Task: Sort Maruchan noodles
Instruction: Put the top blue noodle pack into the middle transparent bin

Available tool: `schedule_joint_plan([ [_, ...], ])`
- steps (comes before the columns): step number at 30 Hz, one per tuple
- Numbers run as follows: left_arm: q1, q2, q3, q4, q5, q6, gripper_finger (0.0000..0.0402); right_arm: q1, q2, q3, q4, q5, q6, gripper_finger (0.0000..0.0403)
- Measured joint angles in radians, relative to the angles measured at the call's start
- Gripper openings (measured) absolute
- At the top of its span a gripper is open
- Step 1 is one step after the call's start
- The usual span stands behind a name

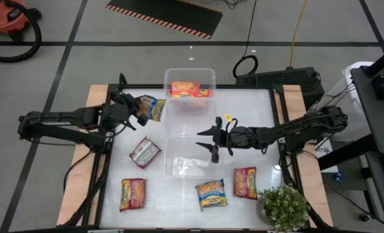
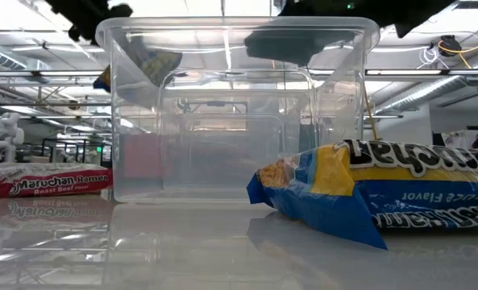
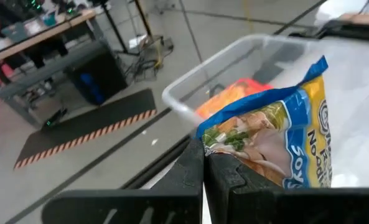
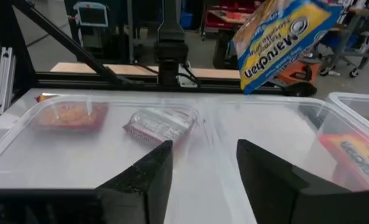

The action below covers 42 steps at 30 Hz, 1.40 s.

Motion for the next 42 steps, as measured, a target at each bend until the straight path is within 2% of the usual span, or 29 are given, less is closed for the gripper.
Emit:
schedule_joint_plan([
  [6, -0.055, 0.050, 0.075, 0.040, -0.014, 0.030, 0.0000, -0.013, 0.039, 0.000, 0.081, -0.001, -0.016, 0.0191],
  [14, -0.068, 0.153, 0.090, 0.307, -0.007, 0.135, 0.0000, -0.026, -0.010, 0.000, 0.083, 0.000, -0.064, 0.0192],
  [19, -0.071, 0.230, 0.090, 0.415, 0.019, 0.133, 0.0000, -0.023, -0.109, 0.000, -0.025, -0.001, -0.108, 0.0192],
  [30, -0.070, 0.372, 0.090, 0.446, 0.045, 0.001, 0.0000, -0.023, -0.379, 0.000, -0.396, -0.001, -0.096, 0.0192],
  [37, -0.040, 0.435, 0.090, 0.461, 0.046, -0.069, 0.0000, -0.023, -0.427, 0.000, -0.464, -0.001, -0.082, 0.0192],
  [42, -0.015, 0.486, 0.090, 0.465, 0.088, -0.114, 0.0000, -0.023, -0.423, 0.000, -0.491, -0.001, -0.082, 0.0192],
])
